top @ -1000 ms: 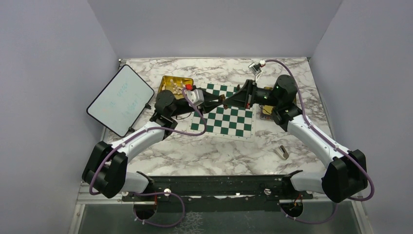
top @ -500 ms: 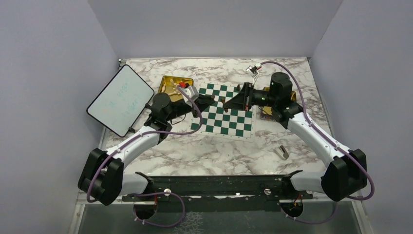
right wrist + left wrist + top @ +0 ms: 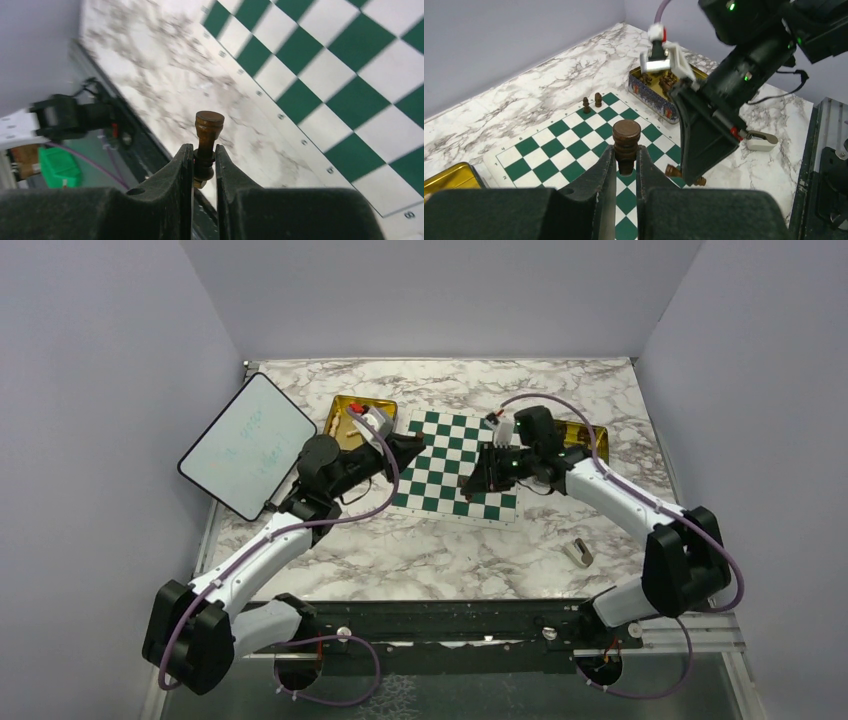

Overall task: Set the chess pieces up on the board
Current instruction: Place the chess piece at the center of the board.

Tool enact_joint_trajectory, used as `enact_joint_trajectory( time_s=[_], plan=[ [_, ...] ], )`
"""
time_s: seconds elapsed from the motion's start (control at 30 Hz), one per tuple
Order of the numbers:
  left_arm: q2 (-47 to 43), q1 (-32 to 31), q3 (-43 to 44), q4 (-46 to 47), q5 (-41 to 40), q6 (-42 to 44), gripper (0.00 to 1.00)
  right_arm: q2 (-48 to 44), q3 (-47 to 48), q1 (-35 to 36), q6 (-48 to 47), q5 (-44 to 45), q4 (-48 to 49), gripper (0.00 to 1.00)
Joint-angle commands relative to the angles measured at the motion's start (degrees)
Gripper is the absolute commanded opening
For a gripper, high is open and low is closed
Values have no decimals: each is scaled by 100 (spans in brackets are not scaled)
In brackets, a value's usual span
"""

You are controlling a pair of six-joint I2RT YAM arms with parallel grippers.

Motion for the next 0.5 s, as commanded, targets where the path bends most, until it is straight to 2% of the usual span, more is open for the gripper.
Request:
enact_joint_trajectory(
  time_s=[0.0,0.23,0.47],
  plan=[
    [-392,17,-108,-646,-570,214,0,412,121,449,-709,1700,-1227,14],
    [-1015,17,-348,-1458,-1395,760,0,617,-101,1287,-399,2635,-1059,18],
    [-1653,17,-674,-1553,-2193,1055,0,713,-319,2028,-463,3546,-806,19]
  ],
)
